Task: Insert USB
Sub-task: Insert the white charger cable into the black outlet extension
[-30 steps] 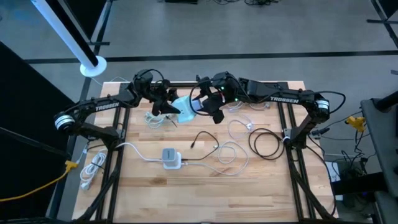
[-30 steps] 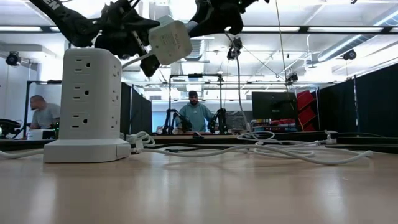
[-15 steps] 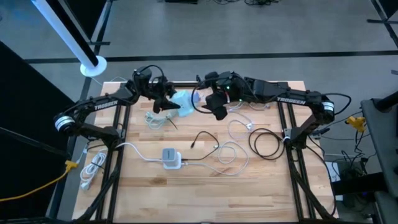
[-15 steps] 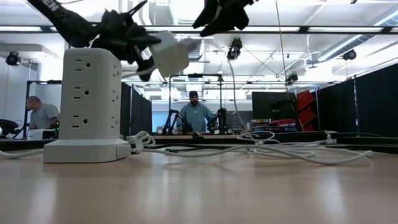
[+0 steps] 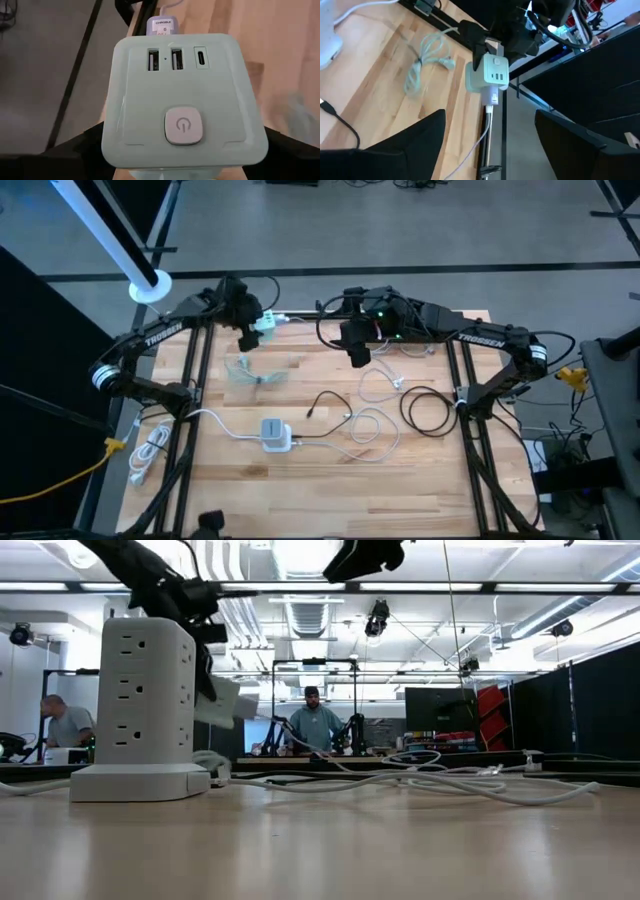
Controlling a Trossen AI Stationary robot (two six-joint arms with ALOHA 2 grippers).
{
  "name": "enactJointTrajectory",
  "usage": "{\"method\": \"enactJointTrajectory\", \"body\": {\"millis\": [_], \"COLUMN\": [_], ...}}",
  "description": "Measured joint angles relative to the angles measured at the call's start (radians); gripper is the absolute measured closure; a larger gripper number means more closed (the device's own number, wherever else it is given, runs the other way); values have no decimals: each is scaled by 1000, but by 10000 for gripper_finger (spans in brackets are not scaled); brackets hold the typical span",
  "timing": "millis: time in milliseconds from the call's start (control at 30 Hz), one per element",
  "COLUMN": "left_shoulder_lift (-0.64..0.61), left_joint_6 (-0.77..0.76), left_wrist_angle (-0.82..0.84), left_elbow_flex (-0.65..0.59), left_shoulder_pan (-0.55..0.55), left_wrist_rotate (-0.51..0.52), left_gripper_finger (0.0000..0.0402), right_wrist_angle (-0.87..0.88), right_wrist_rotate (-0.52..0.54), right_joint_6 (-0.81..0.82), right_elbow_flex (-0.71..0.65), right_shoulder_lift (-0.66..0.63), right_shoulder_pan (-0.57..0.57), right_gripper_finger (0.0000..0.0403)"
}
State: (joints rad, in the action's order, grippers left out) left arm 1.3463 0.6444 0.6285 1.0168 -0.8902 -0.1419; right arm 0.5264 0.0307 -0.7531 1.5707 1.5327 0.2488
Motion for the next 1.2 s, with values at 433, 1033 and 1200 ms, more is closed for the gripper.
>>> {"method": "enactJointTrajectory", "body": {"millis": [433,1033,1200], "left_shoulder_lift": [192,297,265], "left_joint_6": [63,-176,-194], "left_wrist_angle": [-66,-19,120], "left_elbow_flex": [-38,19,111], "left_shoulder_pan": [-161,-166,-168], "left_wrist_rotate": [5,71,108], "left_gripper_finger": [83,82,18], "right_wrist_angle": [72,99,99], "right_wrist_rotate": [-3,14,15], "right_joint_6": [123,175,160], "right_elbow_flex": [0,0,0], "right_shoulder_lift": [2,-1,-1], "right_shoulder_pan": [0,0,3], "right_gripper_finger": [153,150,145]}}
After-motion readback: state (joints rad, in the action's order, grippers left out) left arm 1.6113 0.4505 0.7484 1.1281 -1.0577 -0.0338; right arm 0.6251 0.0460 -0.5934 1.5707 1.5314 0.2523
